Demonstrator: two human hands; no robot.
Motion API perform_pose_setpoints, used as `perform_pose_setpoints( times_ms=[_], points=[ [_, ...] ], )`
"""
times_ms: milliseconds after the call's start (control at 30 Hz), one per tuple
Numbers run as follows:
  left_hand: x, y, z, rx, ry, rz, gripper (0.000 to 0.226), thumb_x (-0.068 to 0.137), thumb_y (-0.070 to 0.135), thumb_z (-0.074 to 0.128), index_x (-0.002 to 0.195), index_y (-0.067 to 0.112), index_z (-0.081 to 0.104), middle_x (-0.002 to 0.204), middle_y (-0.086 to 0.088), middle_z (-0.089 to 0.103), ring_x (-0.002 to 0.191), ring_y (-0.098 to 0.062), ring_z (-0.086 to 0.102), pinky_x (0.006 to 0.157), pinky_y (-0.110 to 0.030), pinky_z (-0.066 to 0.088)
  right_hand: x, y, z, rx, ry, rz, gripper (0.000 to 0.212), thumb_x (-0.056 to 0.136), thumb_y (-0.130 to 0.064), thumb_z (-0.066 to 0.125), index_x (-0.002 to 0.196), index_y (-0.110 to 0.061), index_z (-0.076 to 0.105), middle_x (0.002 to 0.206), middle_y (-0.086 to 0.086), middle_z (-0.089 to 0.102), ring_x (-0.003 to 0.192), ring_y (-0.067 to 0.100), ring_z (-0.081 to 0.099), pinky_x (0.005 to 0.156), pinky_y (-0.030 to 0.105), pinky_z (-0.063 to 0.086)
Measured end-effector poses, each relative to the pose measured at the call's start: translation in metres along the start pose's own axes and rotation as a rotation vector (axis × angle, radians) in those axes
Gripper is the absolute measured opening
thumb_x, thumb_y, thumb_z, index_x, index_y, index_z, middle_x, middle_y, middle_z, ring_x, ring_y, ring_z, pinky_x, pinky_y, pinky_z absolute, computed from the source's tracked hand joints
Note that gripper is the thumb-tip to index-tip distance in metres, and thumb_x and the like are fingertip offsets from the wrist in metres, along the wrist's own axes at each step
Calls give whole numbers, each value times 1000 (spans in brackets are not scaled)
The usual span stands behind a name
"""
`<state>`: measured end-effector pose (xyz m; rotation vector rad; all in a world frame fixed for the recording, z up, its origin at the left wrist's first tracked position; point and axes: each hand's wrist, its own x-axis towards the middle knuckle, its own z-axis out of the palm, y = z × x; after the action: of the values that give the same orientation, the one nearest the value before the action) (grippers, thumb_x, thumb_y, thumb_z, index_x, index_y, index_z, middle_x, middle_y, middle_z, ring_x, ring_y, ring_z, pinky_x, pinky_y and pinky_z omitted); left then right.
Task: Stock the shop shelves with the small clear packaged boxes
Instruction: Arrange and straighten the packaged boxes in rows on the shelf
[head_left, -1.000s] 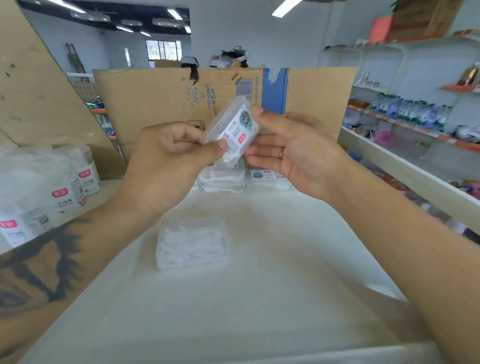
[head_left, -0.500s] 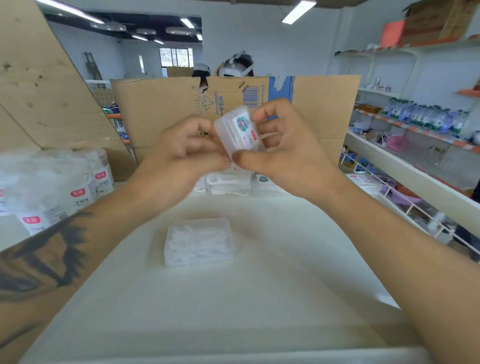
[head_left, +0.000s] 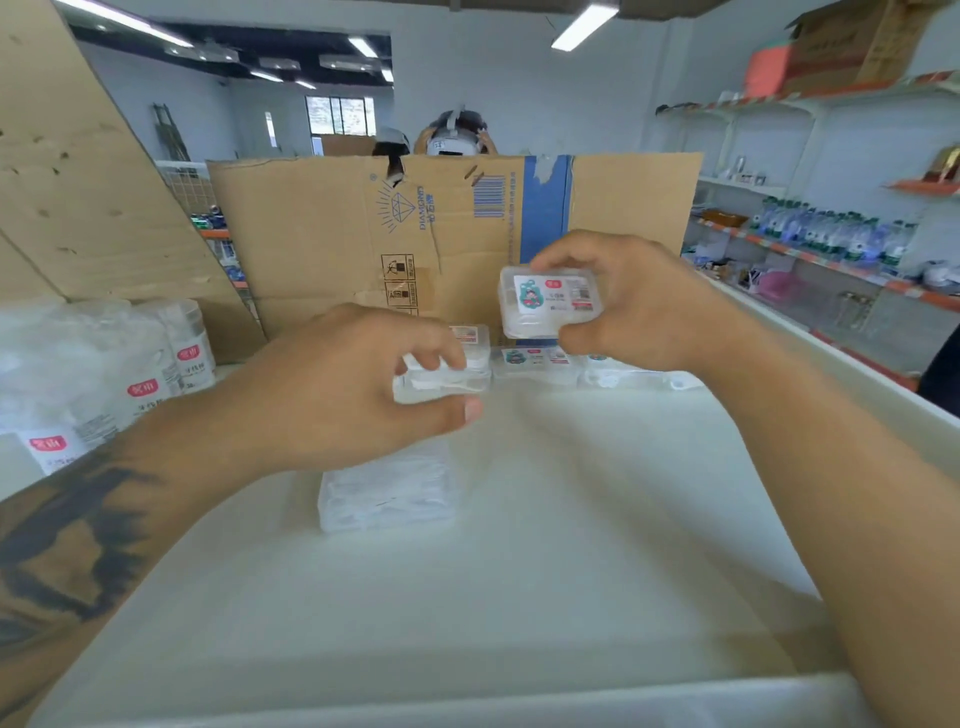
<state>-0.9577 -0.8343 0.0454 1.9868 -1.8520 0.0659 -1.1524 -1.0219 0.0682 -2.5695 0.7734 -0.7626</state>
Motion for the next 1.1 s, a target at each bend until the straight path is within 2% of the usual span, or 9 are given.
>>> perform_pose_setpoints(
  times_ms=[133,200,400,533,733,833,967,1033,1100],
  points=[
    [-4,3,-10,49,-297,-6,63,60,97,53,112,63,55,107,35,61,98,10,60,87,-26,53,7,21,16,2,-53,71,58,72,-11,83,121,-35,64,112,-13,67,99,12,64,77,27,53],
    [-4,2,-10,19,-404,-25,66,55,96,56,114,65,54,109,36,59,101,10,59,89,-24,52,9,26,24,17,-86,84,55,73,-11,81,120,-34,65,108,-15,68,94,11,65,73,26,52],
    [-6,-10,-13,-72,-514,-28,79,43,100,56,115,67,53,112,44,54,110,16,53,82,-13,44,12,30,33,-40,-69,67,50,77,-14,80,121,-34,68,108,-12,68,92,12,64,71,21,47],
    [-5,-16,-12,-101,-586,-9,83,36,93,69,114,70,53,113,44,54,111,14,54,78,-12,45,12,29,35,-99,-92,29,45,80,-17,79,122,-32,70,118,-10,63,106,12,59,87,22,44],
    [2,-27,-7,-175,-594,-3,73,44,42,103,107,54,67,101,29,68,96,2,67,66,-6,47,12,28,36,-121,-127,36,38,84,-21,80,118,-34,71,109,-9,60,105,16,58,91,29,46],
    [3,-36,-6,-190,-554,3,72,38,57,91,104,58,64,99,26,70,96,0,67,68,-13,51,10,25,36,-142,-140,37,38,85,-24,80,120,-33,70,106,-12,58,105,16,58,87,28,45],
    [2,-40,-12,-291,-458,-23,56,61,52,95,107,52,64,105,16,71,97,-9,69,84,-33,59,6,6,31,-109,-33,-42,32,86,-28,79,117,-31,71,115,-7,63,105,12,59,86,24,44],
    [4,-36,-15,-404,-364,-34,44,66,50,92,103,42,69,101,9,75,87,-12,71,83,-39,59,0,-11,29,27,36,-118,23,86,-26,80,108,-31,73,110,-8,69,100,11,65,85,26,50],
    [6,-34,-17,-484,-259,-51,41,72,54,88,102,30,74,99,5,78,84,-11,69,80,-37,59,-6,-29,29,267,-41,-148,22,84,-13,81,102,-24,74,99,-5,74,91,14,70,79,25,55]
  ],
)
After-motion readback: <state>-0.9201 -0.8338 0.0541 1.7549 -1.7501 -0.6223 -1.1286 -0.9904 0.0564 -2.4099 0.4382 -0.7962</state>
